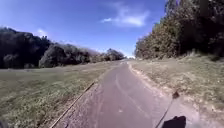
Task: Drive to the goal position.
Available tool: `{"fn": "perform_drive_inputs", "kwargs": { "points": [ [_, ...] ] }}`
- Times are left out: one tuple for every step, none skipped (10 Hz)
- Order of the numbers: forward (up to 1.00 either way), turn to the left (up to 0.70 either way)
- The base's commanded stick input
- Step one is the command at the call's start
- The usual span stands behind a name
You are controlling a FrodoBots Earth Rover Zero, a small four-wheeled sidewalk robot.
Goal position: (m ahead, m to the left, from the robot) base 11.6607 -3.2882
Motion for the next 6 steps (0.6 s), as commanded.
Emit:
{"fn": "perform_drive_inputs", "kwargs": {
  "points": [
    [0.50,0.00],
    [0.50,0.00],
    [0.50,0.00],
    [0.50,-0.08],
    [0.50,-0.43],
    [0.50,-0.50]
  ]
}}
